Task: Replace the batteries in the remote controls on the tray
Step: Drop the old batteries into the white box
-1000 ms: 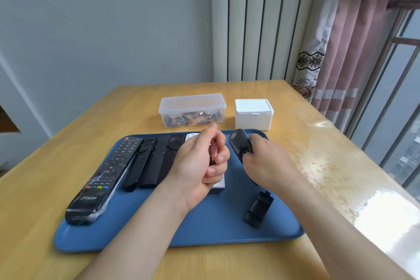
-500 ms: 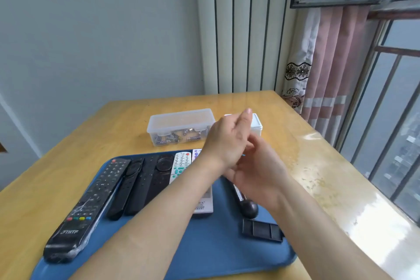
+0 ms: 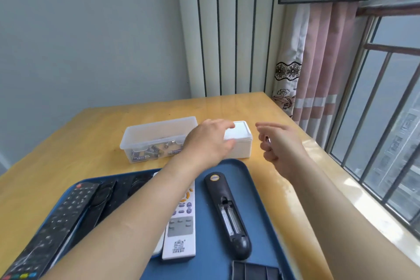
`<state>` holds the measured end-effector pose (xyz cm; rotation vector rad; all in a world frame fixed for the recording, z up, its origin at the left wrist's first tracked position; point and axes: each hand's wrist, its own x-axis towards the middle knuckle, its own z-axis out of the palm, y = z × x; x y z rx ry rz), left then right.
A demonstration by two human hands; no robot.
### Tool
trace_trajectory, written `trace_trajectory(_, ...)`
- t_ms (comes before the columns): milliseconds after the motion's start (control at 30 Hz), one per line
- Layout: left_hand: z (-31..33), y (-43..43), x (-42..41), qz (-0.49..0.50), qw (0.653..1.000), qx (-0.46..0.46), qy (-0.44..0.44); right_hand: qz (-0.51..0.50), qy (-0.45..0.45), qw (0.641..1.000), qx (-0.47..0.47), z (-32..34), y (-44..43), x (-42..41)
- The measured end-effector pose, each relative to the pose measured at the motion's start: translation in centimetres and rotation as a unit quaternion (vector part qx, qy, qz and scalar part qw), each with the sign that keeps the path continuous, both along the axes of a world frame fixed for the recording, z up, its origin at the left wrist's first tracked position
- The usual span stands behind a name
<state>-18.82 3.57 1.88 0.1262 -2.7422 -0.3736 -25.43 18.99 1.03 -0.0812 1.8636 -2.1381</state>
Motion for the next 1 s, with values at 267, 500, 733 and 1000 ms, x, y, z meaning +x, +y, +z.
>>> trace_trajectory(267,-2.7,-1.1,-2.2,-0.069,0.950,-0.296,0.072,0.130,0.239,0.923,0.271,-2.2,-1.4,-2.2)
trace_trajectory(500,-1.9,-1.9,-3.5,-0.058,0.928,-0.334,0.156,0.097,0.298,0.895,0.318,-2.6,-1.5,-2.5)
trace_trajectory(733,2.6,-3.0,-4.4,0.017,0.987,-0.028,0.157,0.111,0.284,0.883,0.356,-2.8,-1.3,-3.6)
trace_trajectory(1000,0.9,-3.6,-4.1,0.048,0.984,-0.167,0.029,0.142,0.242,0.877,0.391,-2.3,-1.0,-3.6)
